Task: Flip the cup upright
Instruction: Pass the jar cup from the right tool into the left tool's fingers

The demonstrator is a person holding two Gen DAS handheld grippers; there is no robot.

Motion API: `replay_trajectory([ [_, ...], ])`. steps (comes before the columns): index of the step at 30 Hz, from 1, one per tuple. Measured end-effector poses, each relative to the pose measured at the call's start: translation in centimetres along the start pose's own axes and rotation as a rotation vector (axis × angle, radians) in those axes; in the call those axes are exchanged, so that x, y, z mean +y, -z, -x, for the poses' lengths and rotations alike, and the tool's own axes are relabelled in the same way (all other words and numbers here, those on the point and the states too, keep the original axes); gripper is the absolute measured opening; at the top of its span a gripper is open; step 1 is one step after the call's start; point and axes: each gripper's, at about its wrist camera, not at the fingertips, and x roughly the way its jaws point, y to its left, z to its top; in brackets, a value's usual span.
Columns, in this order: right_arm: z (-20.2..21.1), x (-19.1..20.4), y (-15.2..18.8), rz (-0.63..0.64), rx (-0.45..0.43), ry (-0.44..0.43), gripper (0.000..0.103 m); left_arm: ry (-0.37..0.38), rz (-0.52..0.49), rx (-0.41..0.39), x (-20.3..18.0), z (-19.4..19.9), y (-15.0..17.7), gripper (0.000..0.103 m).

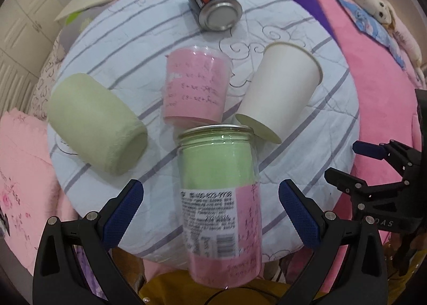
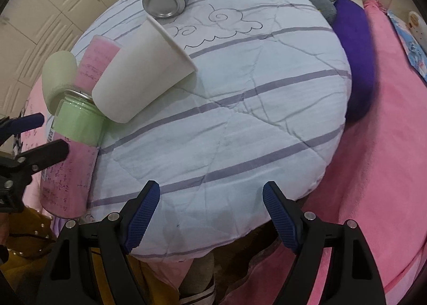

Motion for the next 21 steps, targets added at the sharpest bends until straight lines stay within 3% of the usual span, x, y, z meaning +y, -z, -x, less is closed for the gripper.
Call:
replay_trajectory([
  [5, -0.9, -0.4, -0.1, -0.003, -0.002, -0.015, 0.081, -0.013, 0.052, 0.023, 0.4, -1.5, -0.8, 0.101],
  [6, -0.9, -0.3, -0.1, -0.003, -0.007, -0.015, 0.081, -0.007, 0.061, 0.031, 0.6, -2.0, -1.1, 0.097],
  [7, -0.9, -0.3, -0.1, -0.003, -0.010, -0.015, 0.081, -0.004, 0.068, 0.050, 0.8, -2.6, -1.2, 0.081],
  [8, -0.8, -0.5, -0.2, -0.001, -0.013, -0.017, 0.081, 0.004, 0.070, 0.070, 0.8, -3.0, -1.3, 0.073],
  [9, -0.8, -0.4, -0.2, 0.002, -0.014, -0.021, 0.081, 0.009, 0.070, 0.090, 0.8, -3.5, -1.4, 0.073],
  [21, -0.5, 0.8, 0.1, 0.036, -0.010, -0.026, 0.081, -0.017, 0.011, 0.015, -0.5, -1.4, -1.1, 0.072],
])
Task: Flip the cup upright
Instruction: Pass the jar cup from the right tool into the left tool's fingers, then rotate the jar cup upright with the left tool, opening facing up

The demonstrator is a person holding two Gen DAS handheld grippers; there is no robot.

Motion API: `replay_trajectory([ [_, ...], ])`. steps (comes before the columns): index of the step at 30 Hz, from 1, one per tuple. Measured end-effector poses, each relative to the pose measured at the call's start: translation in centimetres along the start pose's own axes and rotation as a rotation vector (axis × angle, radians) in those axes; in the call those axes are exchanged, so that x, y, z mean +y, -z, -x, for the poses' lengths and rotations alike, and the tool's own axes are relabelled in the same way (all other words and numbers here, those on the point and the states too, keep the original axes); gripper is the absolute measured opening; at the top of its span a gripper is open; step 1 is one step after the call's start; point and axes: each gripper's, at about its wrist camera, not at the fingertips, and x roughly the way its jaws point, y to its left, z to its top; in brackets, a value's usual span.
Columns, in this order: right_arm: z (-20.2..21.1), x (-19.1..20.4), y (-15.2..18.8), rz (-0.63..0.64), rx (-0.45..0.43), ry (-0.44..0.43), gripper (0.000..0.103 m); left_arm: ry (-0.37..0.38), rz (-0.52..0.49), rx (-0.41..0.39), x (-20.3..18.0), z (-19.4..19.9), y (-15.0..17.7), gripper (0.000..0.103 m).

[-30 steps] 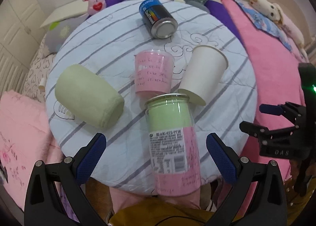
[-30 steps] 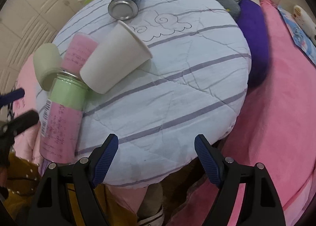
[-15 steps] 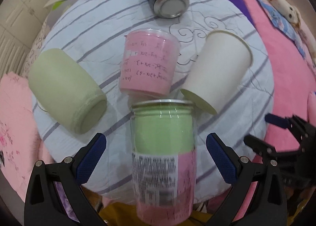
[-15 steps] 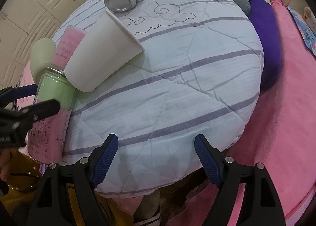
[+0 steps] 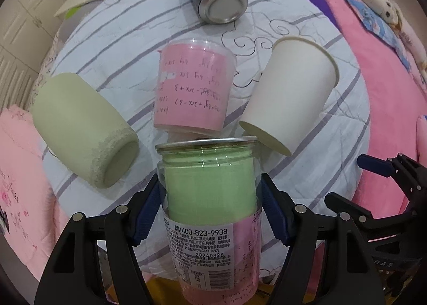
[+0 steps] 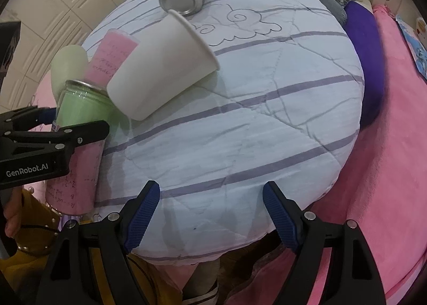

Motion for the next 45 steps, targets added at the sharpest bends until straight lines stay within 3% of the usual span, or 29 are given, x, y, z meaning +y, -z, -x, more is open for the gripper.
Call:
replay_trajectory([
  [20, 0.6, 0.5, 0.0, -0.001, -0.019, 0.021, 0.081, -0.072, -0.043, -0.180, 0.1, 4.9, -0.5, 0.072],
  [28, 0.2, 1.3, -0.2, 0.005, -0.012, 0.030, 0.081, -0.064, -0.039, -0.198, 0.4, 5.0, -0.3, 0.072],
  [32, 0.1, 1.7, -0.2, 0.009, -0.002, 0.034, 0.081, -0.106, -0.050, -0.243, 0.3, 5.5, 0.4, 0.091],
  [41, 0.4, 3.1, 0.1, 0.032, -0.010, 0.046, 0.081, -0.131, -0.063, -0.273, 0.7, 5.8, 0.8, 0.092],
  [45, 0.3, 3.5, 0.3, 0.039, -0.008, 0.047, 0.081, -0.129, -0.038, -0.234, 1.1, 4.5, -0.3, 0.092],
])
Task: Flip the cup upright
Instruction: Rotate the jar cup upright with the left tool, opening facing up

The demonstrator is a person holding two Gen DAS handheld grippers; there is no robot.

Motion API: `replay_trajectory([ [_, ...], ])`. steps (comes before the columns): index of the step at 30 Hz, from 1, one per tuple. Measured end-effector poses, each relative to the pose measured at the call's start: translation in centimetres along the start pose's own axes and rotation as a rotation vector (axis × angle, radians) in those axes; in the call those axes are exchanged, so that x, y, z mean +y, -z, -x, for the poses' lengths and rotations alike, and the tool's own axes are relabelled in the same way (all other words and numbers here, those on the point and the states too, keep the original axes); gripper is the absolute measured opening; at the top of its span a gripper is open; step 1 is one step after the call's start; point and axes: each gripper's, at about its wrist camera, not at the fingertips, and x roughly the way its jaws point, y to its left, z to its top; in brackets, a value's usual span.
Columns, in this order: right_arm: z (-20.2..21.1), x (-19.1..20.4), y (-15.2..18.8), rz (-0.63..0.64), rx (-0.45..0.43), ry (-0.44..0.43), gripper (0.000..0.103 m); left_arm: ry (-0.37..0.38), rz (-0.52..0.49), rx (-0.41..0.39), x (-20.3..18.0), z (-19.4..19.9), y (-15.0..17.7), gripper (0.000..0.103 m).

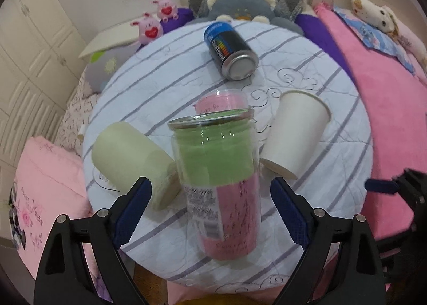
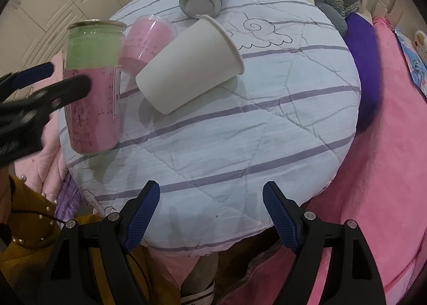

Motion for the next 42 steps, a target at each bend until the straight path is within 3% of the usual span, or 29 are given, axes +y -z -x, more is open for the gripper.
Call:
replay_trajectory([
  [4, -0.1, 0.1, 0.4, 0.003, 0.010, 0.003, 0.081, 0.011, 0.043, 0.037, 0.4, -1.9, -1.2, 0.092],
  [7, -0.2, -0.8, 0.5, -0.007, 0.016, 0.004, 0.081, -0.012, 0.062, 0.058, 0.5, -3.0, -1.6, 0.073],
  [13, -0.5, -1.6, 0.6, -0.030, 0.024, 0.005, 0.081, 0.062, 0.085, 0.041, 1.1, -2.7, -1.7, 0.073],
  [19, -0.3, -1.2, 0.7, -0.022, 0.018, 0.008, 0.081, 0.035, 0.058, -0.061, 0.6, 0.0, -2.0, 0.073],
  [24, -0.1, -0.7, 0.7, -0.005, 0.018, 0.010, 0.081, 0.022, 0.037, -0.066, 0.2, 0.1, -2.0, 0.072],
  [29, -0.5, -0.7, 0.9, -0.012, 0.028, 0.014, 0.081, -0.005, 0.019, -0.044, 0.2, -0.6, -1.6, 0.093],
  [42, -0.1, -0.1, 1.0, -0.020, 0.023, 0.028, 0.081, 0.002, 0.024, -0.098, 0.6, 0.7, -0.9, 0.093],
])
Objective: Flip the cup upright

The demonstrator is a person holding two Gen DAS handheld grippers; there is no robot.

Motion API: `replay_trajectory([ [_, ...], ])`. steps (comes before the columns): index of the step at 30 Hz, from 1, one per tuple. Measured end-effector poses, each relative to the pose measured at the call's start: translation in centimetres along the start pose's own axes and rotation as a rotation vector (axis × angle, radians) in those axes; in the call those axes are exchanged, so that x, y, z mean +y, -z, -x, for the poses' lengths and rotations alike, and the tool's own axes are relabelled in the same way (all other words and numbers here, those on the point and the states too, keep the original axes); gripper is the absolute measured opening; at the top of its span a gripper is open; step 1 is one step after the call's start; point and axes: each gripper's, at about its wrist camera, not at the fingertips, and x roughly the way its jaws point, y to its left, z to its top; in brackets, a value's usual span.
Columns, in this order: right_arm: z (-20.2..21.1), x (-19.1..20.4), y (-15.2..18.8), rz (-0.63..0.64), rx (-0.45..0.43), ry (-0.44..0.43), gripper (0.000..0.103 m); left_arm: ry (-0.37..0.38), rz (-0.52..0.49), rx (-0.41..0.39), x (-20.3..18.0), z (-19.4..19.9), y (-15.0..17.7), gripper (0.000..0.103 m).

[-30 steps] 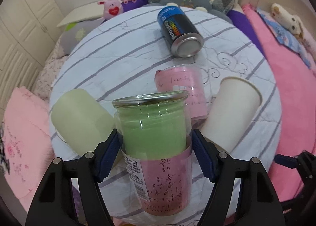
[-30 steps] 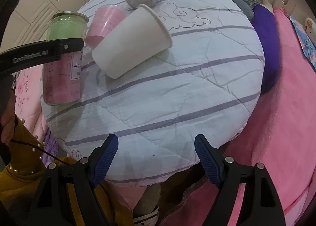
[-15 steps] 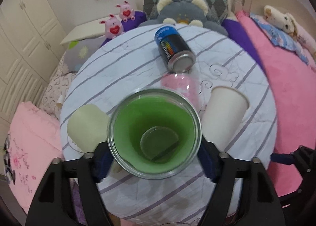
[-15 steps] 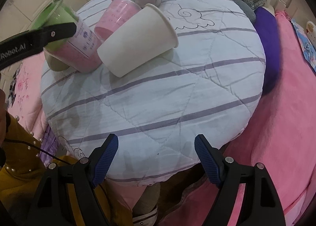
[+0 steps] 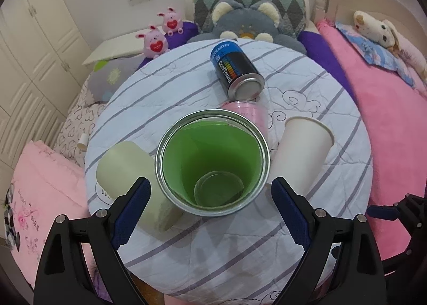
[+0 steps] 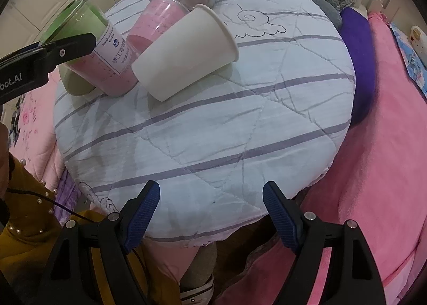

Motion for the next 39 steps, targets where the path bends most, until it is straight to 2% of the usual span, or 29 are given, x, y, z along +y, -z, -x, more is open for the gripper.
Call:
replay_trajectory([
  [10, 1.3, 2.1, 1.0, -0.011, -0.035, 0.025, 0.081, 0.013, -0.029, -0.036, 0.8, 1.7, 1.5, 0.093],
  [15, 1.7, 4.4, 2.0, -0.013, -0.098, 0.059, 0.081, 0.003, -0.072, -0.062, 1.6, 2.1, 3.0, 0.093],
  [20, 1.6, 5.8, 3.0, -0.022, -0.141, 0.065, 0.081, 0.041, -0.083, -0.080, 2.8, 2.0, 4.3, 0.093],
  [27, 2.0, 8.0, 4.6, -0.073, -0.322, 0.146, 0.081, 0.044, -0.097, -0.120, 4.3, 1.2, 6.1, 0.093],
  [32, 2.6, 9.5, 5.2, -0.116, -0.448, 0.222, 0.081, 0.092, -0.073, -0.144, 5.6, 0.6, 7.4, 0.093],
  [39, 3.6, 11.3, 6.2, -0.145, -0.618, 0.315, 0.081, 0.112, -0.028, -0.282, 7.6, 1.6, 8.8, 0.093],
])
